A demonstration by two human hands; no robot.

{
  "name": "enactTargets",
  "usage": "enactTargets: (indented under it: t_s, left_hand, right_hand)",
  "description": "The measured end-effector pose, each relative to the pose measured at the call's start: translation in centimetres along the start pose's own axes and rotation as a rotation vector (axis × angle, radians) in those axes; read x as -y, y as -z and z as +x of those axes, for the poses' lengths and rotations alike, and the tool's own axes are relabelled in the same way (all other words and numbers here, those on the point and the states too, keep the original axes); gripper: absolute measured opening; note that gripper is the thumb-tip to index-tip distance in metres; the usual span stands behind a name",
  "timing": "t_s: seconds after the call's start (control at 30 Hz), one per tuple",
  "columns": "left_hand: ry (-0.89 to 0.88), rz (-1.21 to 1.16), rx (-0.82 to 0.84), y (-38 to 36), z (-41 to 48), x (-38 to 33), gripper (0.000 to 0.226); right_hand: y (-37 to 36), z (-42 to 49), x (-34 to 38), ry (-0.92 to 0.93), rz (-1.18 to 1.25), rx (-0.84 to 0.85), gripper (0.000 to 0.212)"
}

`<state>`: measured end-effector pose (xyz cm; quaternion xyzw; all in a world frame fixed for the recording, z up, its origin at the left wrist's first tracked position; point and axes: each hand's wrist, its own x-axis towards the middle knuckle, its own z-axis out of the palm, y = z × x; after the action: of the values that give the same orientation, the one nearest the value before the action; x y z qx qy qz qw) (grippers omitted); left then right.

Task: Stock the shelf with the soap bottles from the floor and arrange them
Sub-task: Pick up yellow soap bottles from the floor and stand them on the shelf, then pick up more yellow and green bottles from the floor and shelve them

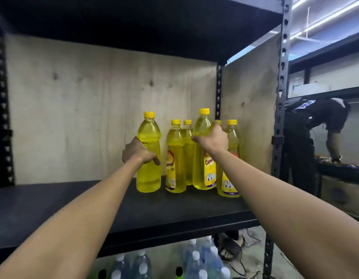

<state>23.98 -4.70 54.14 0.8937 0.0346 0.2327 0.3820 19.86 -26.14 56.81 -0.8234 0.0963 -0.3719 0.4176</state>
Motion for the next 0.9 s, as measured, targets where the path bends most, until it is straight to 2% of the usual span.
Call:
enactTargets:
  t_s: [0.17, 0.4, 0.53, 0.57, 0.63, 0.67, 0.77, 0.8, 0.87, 0.9]
  left_hand:
    - [0.032, -0.037, -0.004, -2.6, 2.4, 0.9, 0.092]
    - [-0.025, 0.000, 0.090, -4.8, 3.8, 2.0, 0.100]
    - [0.004, -0.064, 0.249, -3.3, 1.9, 3.1, 0.065]
    - [0.019, -0.088, 0.251, -2.5, 0.6, 3.7, 0.067]
    - [-0.016, -0.094, 0.123, -0.6, -3.6, 5.2, 0.089]
    - [-0.099, -0.111, 0.019, 0.2, -6.8, 6.3, 0.090]
    - [-0.425, -0.269, -0.286, 0.7, -18.7, 11.4, 0.053]
    - [-0.497, -0.302, -0.333, 0.1, -22.8, 13.3, 0.043]
    - [-0.572, -0.308, -0.276, -2.1, -30.4, 17.5, 0.028]
    - [-0.554, -0.285, -0.176, -3.7, -33.3, 19.8, 0.023]
  right_hand:
    - [-2.4, 1.3, -2.2, -0.066, -0.083, 0.028, 0.072]
    - [-2.7, 0.8, -3.5, 0.000, -0.170, 0.033, 0.078]
    - [-0.1, -2.5, -3.5, 0.029, -0.157, 0.114, 0.079]
    - [0.9, -4.3, -3.8, 0.066, -0.158, 0.096, 0.075]
    - [2.8, -9.6, -5.3, 0.127, -0.134, 0.063, 0.060]
    - [3.6, -13.0, -6.6, 0.136, -0.102, 0.086, 0.048]
    - [4.2, -24.4, -12.8, 0.071, -0.065, 0.258, 0.021]
    - [3.9, -27.8, -15.3, 0.007, -0.093, 0.347, 0.016]
    - [2.8, -34.4, -20.5, -0.202, -0.165, 0.601, 0.012]
    - [2.0, -37.0, -23.2, -0.340, -0.183, 0.716, 0.014]
